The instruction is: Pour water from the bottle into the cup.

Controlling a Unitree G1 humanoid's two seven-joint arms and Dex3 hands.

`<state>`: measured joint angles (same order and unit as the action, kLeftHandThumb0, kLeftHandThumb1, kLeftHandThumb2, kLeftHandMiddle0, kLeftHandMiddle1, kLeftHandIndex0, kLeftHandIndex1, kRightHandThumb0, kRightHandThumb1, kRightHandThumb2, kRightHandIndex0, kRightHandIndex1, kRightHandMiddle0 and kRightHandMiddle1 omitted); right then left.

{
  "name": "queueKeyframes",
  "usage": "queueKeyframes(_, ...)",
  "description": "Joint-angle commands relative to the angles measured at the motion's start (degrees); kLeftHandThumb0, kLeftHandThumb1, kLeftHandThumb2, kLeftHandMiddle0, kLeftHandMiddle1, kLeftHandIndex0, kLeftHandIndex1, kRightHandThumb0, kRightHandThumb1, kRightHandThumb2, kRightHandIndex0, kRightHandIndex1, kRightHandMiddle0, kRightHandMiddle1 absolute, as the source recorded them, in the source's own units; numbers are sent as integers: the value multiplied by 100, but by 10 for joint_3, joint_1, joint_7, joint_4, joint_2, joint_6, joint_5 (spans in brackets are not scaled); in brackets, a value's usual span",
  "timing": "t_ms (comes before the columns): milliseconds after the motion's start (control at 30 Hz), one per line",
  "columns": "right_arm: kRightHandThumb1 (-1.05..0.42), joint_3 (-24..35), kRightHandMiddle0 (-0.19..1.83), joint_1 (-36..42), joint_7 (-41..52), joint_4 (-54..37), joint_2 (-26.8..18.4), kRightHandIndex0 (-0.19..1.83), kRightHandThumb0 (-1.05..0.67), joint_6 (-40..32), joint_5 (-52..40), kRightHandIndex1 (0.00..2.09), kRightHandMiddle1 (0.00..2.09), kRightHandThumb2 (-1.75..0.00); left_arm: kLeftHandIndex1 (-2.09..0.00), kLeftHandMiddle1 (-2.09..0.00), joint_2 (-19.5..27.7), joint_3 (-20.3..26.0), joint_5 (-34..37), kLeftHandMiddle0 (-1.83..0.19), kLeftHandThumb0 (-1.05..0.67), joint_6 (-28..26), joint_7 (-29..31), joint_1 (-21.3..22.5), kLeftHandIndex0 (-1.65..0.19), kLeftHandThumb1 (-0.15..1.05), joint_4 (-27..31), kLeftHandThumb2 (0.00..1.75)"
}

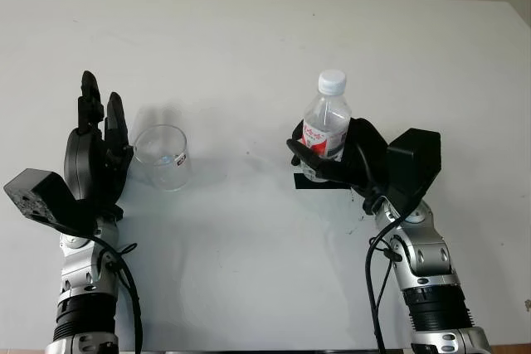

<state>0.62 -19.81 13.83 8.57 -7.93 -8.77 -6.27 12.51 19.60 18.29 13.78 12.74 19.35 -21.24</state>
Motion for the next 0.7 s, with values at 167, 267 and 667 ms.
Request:
queueKeyframes(167,-105,8,81,9,-3,27,13,116,-46,40,-6,209,209,-59,-2,-5,8,7,7,11,-62,-10,8,-14,19,105,4,57)
queueKeyframes(267,-105,9,78,9,6,42,14,112,-46,49,-11,209,209,-59,-1,-5,8,9,9,12,-62,-11,11,-13,19,105,3,57)
queueKeyframes(667,-105,13,-17,18,7,103,20,-9,-59,148,-2,186,183,-14,-1,-5,14,13,11,12,-62,-7,20,-11,19,105,-4,57)
